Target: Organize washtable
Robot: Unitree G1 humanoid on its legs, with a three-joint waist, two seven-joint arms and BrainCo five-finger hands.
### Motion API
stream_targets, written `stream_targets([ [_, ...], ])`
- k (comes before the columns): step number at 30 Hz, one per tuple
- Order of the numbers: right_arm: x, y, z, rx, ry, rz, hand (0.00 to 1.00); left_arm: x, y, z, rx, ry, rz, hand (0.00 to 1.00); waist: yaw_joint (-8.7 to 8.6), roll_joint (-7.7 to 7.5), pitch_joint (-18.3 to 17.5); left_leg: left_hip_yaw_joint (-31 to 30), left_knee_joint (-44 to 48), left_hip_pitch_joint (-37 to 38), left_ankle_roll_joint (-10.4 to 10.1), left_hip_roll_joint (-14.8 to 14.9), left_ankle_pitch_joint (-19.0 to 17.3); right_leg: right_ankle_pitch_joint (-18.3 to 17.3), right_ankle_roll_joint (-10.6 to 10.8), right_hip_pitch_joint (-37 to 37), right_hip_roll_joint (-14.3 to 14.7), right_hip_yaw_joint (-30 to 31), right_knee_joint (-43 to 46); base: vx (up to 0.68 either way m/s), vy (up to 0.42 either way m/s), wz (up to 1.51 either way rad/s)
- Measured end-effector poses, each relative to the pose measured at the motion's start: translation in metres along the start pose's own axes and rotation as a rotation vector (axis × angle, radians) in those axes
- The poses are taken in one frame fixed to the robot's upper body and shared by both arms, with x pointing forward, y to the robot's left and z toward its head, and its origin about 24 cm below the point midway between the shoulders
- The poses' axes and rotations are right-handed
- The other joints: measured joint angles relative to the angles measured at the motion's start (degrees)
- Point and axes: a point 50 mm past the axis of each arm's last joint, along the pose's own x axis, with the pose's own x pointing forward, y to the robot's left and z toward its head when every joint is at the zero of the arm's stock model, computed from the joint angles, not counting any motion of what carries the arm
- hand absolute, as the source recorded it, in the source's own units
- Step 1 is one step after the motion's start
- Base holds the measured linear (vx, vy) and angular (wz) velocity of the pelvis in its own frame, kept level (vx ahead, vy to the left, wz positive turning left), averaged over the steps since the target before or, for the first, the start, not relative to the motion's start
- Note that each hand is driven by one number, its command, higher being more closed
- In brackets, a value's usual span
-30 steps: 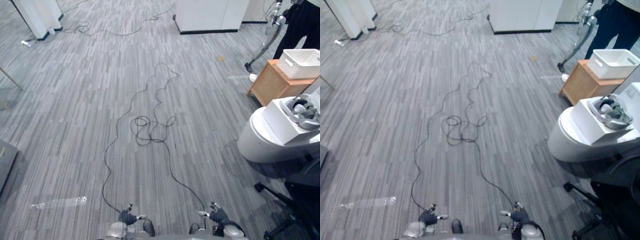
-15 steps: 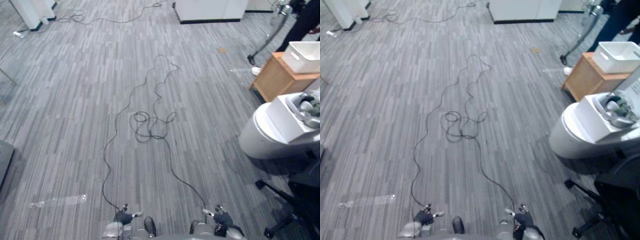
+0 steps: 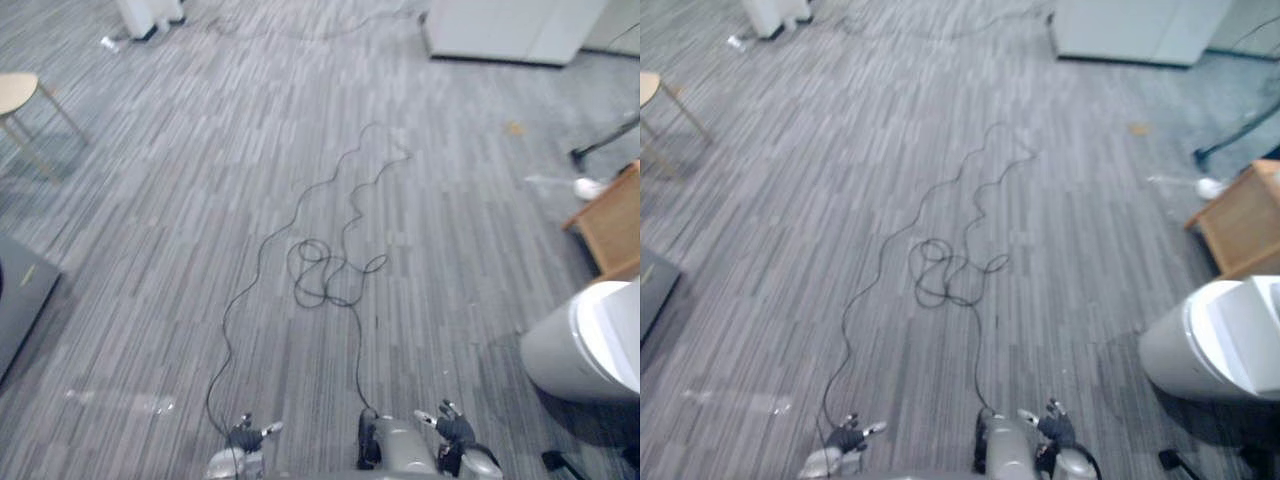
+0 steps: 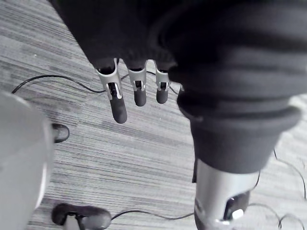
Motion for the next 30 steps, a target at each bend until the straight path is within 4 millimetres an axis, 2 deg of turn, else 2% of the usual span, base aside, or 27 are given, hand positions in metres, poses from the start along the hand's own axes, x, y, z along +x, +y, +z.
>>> stream_targets([
  [1, -0.001, 0.000, 0.001, 0.000, -0.012, 0.000, 0.00, 0.000, -0.003, 0.005, -0.013, -0.023, -0.005, 0.00, 1.19, 0.20, 0.6, 2.4, 10.9, -3.1, 0.4, 3.3, -0.3, -0.7, -1.1, 3.7, 1.6, 0.2, -1.5, 0.48, -0.141, -0.24],
  [2, -0.001, 0.002, 0.003, 0.007, -0.021, 0.000, 0.00, 0.000, -0.005, 0.007, -0.012, -0.038, -0.009, 0.00, 1.64, 0.29, 0.8, 4.3, 16.7, -5.0, 1.3, 5.1, -0.9, -1.5, -2.3, 7.4, 2.1, 0.3, -2.6, 0.45, -0.114, -0.25],
  [4, -0.002, 0.007, 0.004, 0.020, -0.040, 0.002, 0.00, 0.001, -0.010, 0.017, -0.003, -0.079, -0.030, 0.00, 1.88, -0.69, 1.3, 6.2, 18.2, -8.1, 1.9, 5.7, -1.3, -2.5, -2.6, 12.1, 2.1, 0.5, -5.1, 0.40, -0.060, -0.07],
  [5, -0.002, 0.009, 0.005, 0.026, -0.048, 0.005, 0.00, 0.001, -0.014, 0.021, 0.006, -0.097, -0.043, 0.00, 2.26, -0.89, 1.3, 7.2, 17.7, -10.5, 2.0, 5.8, -1.3, -3.5, -1.7, 13.7, 2.1, 0.8, -6.5, 0.44, -0.001, -0.07],
  [6, -0.002, 0.012, 0.007, 0.029, -0.055, 0.012, 0.00, 0.000, -0.017, 0.024, 0.004, -0.114, -0.052, 0.00, 2.44, -0.55, 1.4, 8.0, 15.6, -13.9, 2.5, 5.5, -1.6, -4.8, -0.3, 15.5, 2.2, 1.0, -8.0, 0.35, 0.045, -0.03],
  [8, -0.002, 0.014, 0.007, 0.035, -0.052, 0.015, 0.00, 0.001, -0.019, 0.028, 0.001, -0.131, -0.057, 0.00, 2.56, -0.31, 1.5, 7.6, 8.9, -17.1, 2.6, 3.4, -1.6, -5.6, -0.2, 17.9, 2.0, 0.8, -9.5, 0.31, 0.102, 0.04],
  [9, -0.002, 0.014, 0.004, 0.037, -0.041, 0.014, 0.00, 0.001, -0.021, 0.030, 0.006, -0.144, -0.062, 0.00, 3.24, -0.62, 1.6, 6.2, -0.8, -18.1, 1.6, -0.3, -0.6, -6.4, 1.0, 19.8, 0.8, 1.3, -11.2, 0.43, 0.188, -0.25],
  [10, -0.002, 0.012, 0.003, 0.031, -0.031, 0.010, 0.00, 0.000, -0.025, 0.032, 0.024, -0.155, -0.078, 0.00, 4.15, -0.21, 1.5, 3.3, -11.6, -18.7, 0.6, -3.0, 4.5, -7.0, 1.8, 21.9, 0.5, 2.9, -13.6, 0.43, 0.215, -0.47],
  [11, -0.001, 0.010, 0.001, 0.022, -0.017, 0.006, 0.00, 0.001, -0.025, 0.034, 0.026, -0.163, -0.080, 0.00, 4.62, -0.34, 1.4, 2.6, -12.5, -18.3, 1.0, -3.6, 8.3, -7.0, 2.6, 22.4, 0.3, 3.9, -14.8, 0.58, 0.294, -0.74],
  [12, -0.001, 0.015, -0.004, 0.020, 0.008, 0.017, 0.00, 0.001, -0.023, 0.031, 0.037, -0.153, -0.076, 0.00, 5.25, -1.12, 0.5, 3.0, -12.6, -17.5, 5.4, -5.3, 9.4, -6.5, 3.3, 23.6, -0.7, 6.0, -16.2, 0.64, 0.299, -0.58],
  [13, -0.001, 0.021, -0.005, 0.016, 0.012, 0.034, 0.00, 0.002, -0.021, 0.034, 0.059, -0.152, -0.075, 0.00, 4.83, -2.38, 0.2, 3.9, -11.1, -17.8, 8.8, -6.1, 7.7, -6.1, 3.9, 22.5, -2.3, 7.6, -13.9, 0.68, 0.297, -0.42],
  [14, -0.001, 0.023, -0.006, 0.017, 0.015, 0.037, 0.00, 0.003, -0.020, 0.034, 0.067, -0.153, -0.077, 0.00, 4.47, -2.77, 0.1, 4.4, -9.8, -17.8, 9.8, -6.2, 6.7, -6.1, 3.9, 21.4, -3.0, 8.9, -11.4, 0.58, 0.228, -0.16],
  [15, -0.002, 0.023, -0.007, 0.003, 0.020, 0.039, 0.00, 0.003, -0.019, 0.033, 0.076, -0.145, -0.076, 0.00, 3.78, -3.05, 0.2, 5.3, -8.7, -16.6, 10.5, -6.3, 5.3, -5.4, 5.7, 18.4, -3.4, 11.6, -3.5, 0.55, 0.227, -0.24],
  [16, -0.001, 0.023, -0.006, -0.013, 0.017, 0.039, 0.00, 0.003, -0.019, 0.031, 0.090, -0.134, -0.077, 0.00, 3.71, -3.28, 0.2, 5.5, -9.8, -14.3, 11.3, -6.8, 4.7, -3.1, 10.1, 15.9, -3.7, 12.8, 4.4, 0.53, 0.212, -0.36],
  [17, -0.001, 0.021, -0.004, -0.014, 0.005, 0.036, 0.00, 0.003, -0.020, 0.027, 0.110, -0.119, -0.081, 0.00, 3.43, -3.20, 0.3, 5.3, -12.2, -9.6, 12.0, -7.3, 3.7, 0.7, 14.2, 11.8, -3.9, 13.4, 16.0, 0.49, 0.187, -0.40],
  [18, -0.001, 0.020, -0.003, -0.013, 0.004, 0.033, 0.00, 0.002, -0.022, 0.024, 0.133, -0.108, -0.088, 0.00, 3.58, -3.25, 0.4, 5.3, -14.2, -5.6, 11.7, -7.7, 3.0, 0.2, 13.4, 10.1, -3.8, 13.1, 22.8, 0.46, 0.139, -0.28],
  [19, -0.001, 0.020, -0.003, -0.015, 0.001, 0.032, 0.00, 0.002, -0.025, 0.022, 0.145, -0.101, -0.094, 0.00, 3.46, -3.28, 0.4, 5.3, -16.9, -0.4, 11.7, -8.1, 3.0, -1.1, 11.2, 8.3, -3.7, 11.7, 27.9, 0.44, 0.110, -0.15],
  [20, -0.001, 0.019, -0.002, -0.015, -0.005, 0.031, 0.00, 0.002, -0.027, 0.023, 0.148, -0.103, -0.097, 0.00, 3.24, -3.19, 0.5, 5.3, -18.0, 1.6, 11.7, -8.1, 3.0, -1.9, 9.8, 7.1, -3.7, 10.2, 29.0, 0.42, 0.068, -0.08],
  [21, -0.001, 0.020, -0.002, -0.024, -0.006, 0.035, 0.00, 0.002, -0.029, 0.025, 0.147, -0.109, -0.101, 0.00, 3.23, -2.22, 0.9, 5.2, -20.1, 4.5, 11.7, -8.0, 3.0, -3.6, 6.9, 5.5, -3.3, 7.5, 27.7, 0.40, 0.024, -0.04],
  [22, 0.000, 0.020, 0.001, -0.033, -0.015, 0.039, 0.00, 0.003, -0.031, 0.027, 0.150, -0.116, -0.106, 0.00, 2.95, -1.98, 0.9, 5.2, -22.9, 7.7, 11.7, -7.4, 3.0, -5.5, 5.8, 3.6, -1.8, 4.7, 22.0, 0.47, -0.001, -0.01],
  [24, 0.001, 0.019, 0.004, -0.039, -0.023, 0.038, 0.00, 0.004, -0.032, 0.033, 0.159, -0.137, -0.110, 0.00, 2.13, -2.00, 0.9, 4.9, -25.8, 10.2, 11.7, -6.9, 3.0, -5.5, 5.6, -1.2, -0.4, 1.4, 11.5, 0.38, -0.041, 0.16],
  [25, 0.002, 0.015, 0.008, -0.046, -0.033, 0.030, 0.00, 0.004, -0.036, 0.036, 0.171, -0.145, -0.123, 0.00, 0.75, -1.88, 1.2, 3.7, -27.3, 11.4, 10.8, -6.5, 2.5, -3.0, 6.2, -4.4, 0.0, 0.2, 4.2, 0.39, -0.101, 0.47],
  [26, 0.003, 0.011, 0.008, -0.048, -0.024, 0.021, 0.00, 0.004, -0.041, 0.038, 0.202, -0.150, -0.142, 0.00, -0.09, -1.91, 2.0, 2.8, -28.8, 13.8, 8.9, -6.0, 1.3, 2.1, 6.9, -6.3, 0.3, 0.1, -3.8, 0.40, -0.130, 0.48],
  [27, 0.003, 0.011, 0.008, -0.034, -0.025, 0.017, 0.00, 0.005, -0.041, 0.037, 0.214, -0.144, -0.145, 0.00, -0.15, -2.20, 2.3, 2.3, -29.6, 15.2, 8.1, -6.3, 0.8, 4.9, 7.1, -6.5, 0.0, 0.4, -7.5, 0.43, -0.185, 0.46],
  [28, 0.003, 0.011, 0.009, -0.022, -0.026, 0.012, 0.00, 0.005, -0.038, 0.030, 0.243, -0.116, -0.142, 0.00, -0.28, -2.87, 2.7, 1.0, -29.9, 17.5, 6.9, -6.4, -0.7, 10.8, 4.4, -6.7, -0.6, 0.4, -8.1, 0.35, -0.178, 0.31],
  [29, 0.003, 0.010, 0.009, -0.025, -0.025, 0.010, 0.00, 0.005, -0.038, 0.027, 0.250, -0.102, -0.143, 0.00, -0.69, -2.86, 2.6, 0.2, -29.4, 18.3, 6.8, -5.9, -0.8, 11.5, 3.3, -6.7, 0.0, 0.9, -6.0, 0.45, -0.242, 0.36],
  [30, 0.003, 0.010, 0.008, -0.025, -0.025, 0.009, 0.00, 0.004, -0.038, 0.025, 0.251, -0.096, -0.146, 0.00, -0.76, -2.30, 2.1, -0.8, -26.3, 17.7, 6.7, -5.1, -0.8, 9.3, 3.4, -7.9, 0.0, 1.4, -1.7, 0.44, -0.257, 0.24],
])
